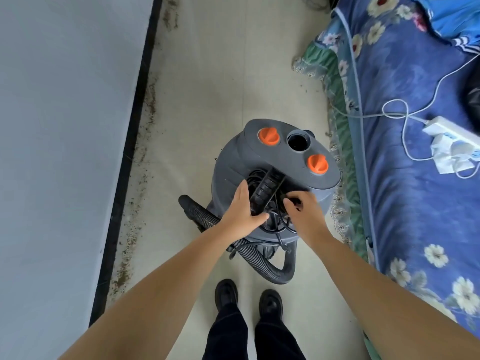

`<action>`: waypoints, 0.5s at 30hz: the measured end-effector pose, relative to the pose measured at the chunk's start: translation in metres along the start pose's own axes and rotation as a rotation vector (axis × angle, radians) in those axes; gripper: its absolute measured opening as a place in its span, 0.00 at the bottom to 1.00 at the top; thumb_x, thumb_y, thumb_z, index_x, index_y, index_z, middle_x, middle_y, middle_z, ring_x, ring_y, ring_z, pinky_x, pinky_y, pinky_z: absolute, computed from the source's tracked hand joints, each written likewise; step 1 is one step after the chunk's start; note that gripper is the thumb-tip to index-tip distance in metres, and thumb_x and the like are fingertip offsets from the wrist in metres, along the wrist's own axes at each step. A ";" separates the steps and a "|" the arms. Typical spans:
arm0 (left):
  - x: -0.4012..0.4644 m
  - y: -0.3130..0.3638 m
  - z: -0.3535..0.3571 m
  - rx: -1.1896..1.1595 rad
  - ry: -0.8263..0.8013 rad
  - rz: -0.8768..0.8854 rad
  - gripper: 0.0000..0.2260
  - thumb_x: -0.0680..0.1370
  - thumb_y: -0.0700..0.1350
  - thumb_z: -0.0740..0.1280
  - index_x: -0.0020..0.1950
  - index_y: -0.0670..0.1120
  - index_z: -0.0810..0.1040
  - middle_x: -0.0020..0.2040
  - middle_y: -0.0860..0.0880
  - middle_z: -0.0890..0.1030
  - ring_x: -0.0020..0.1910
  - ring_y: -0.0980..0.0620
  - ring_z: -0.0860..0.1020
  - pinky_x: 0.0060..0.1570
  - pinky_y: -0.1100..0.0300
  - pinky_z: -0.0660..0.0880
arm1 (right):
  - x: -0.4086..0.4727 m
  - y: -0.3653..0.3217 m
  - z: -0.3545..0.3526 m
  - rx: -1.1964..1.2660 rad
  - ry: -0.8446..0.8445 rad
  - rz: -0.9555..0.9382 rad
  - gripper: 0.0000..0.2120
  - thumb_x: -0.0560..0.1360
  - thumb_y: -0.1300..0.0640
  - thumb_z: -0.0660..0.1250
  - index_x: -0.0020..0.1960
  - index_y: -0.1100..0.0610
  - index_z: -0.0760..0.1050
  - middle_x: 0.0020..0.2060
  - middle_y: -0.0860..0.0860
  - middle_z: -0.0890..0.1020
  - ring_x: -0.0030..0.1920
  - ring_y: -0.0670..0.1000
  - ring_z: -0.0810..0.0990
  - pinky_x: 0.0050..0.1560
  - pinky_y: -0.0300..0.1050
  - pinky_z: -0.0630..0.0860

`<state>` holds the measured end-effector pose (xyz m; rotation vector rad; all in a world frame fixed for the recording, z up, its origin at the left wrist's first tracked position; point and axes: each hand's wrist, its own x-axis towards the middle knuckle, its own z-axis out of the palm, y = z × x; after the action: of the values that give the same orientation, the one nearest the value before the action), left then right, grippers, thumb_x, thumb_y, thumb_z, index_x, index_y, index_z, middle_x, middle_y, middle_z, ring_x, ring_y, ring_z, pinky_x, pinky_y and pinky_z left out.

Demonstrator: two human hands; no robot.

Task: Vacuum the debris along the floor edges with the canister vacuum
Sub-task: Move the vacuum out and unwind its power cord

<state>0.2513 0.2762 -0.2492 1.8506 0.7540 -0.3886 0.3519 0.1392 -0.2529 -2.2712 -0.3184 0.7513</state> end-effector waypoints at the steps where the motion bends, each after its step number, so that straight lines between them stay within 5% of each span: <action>1: 0.006 0.002 -0.001 0.020 0.019 0.000 0.39 0.78 0.48 0.68 0.79 0.43 0.45 0.78 0.46 0.51 0.77 0.46 0.55 0.75 0.52 0.56 | -0.002 0.002 -0.003 0.024 0.041 0.017 0.13 0.78 0.56 0.65 0.62 0.55 0.73 0.58 0.51 0.71 0.49 0.47 0.75 0.59 0.46 0.73; 4: 0.015 0.008 -0.004 0.036 0.026 0.001 0.28 0.77 0.44 0.67 0.74 0.43 0.59 0.70 0.46 0.60 0.63 0.46 0.70 0.62 0.57 0.69 | -0.002 0.001 0.001 -0.032 0.045 0.112 0.28 0.75 0.50 0.70 0.70 0.57 0.64 0.64 0.54 0.66 0.52 0.49 0.72 0.54 0.41 0.68; 8: 0.018 0.012 -0.005 -0.020 0.011 -0.011 0.20 0.76 0.40 0.67 0.67 0.45 0.68 0.61 0.47 0.65 0.44 0.51 0.73 0.40 0.66 0.70 | 0.003 -0.007 0.008 -0.153 -0.097 0.259 0.39 0.71 0.44 0.72 0.72 0.60 0.60 0.65 0.58 0.62 0.55 0.57 0.72 0.51 0.44 0.68; 12: 0.018 0.015 0.000 -0.116 -0.016 -0.050 0.12 0.76 0.38 0.64 0.58 0.45 0.70 0.45 0.46 0.75 0.39 0.49 0.74 0.35 0.62 0.69 | 0.006 -0.001 -0.017 -0.423 -0.253 0.276 0.21 0.71 0.52 0.69 0.61 0.56 0.69 0.54 0.58 0.74 0.45 0.58 0.77 0.43 0.49 0.78; 15: 0.014 0.018 0.003 -0.122 0.000 -0.091 0.15 0.77 0.39 0.64 0.62 0.49 0.67 0.44 0.50 0.75 0.39 0.54 0.73 0.36 0.62 0.68 | 0.001 0.013 -0.046 -0.139 -0.402 0.464 0.12 0.72 0.62 0.67 0.55 0.59 0.72 0.40 0.58 0.76 0.37 0.57 0.78 0.32 0.46 0.80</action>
<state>0.2736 0.2731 -0.2461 1.7061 0.8454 -0.3922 0.3804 0.1050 -0.2358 -2.3393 -0.0189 1.4721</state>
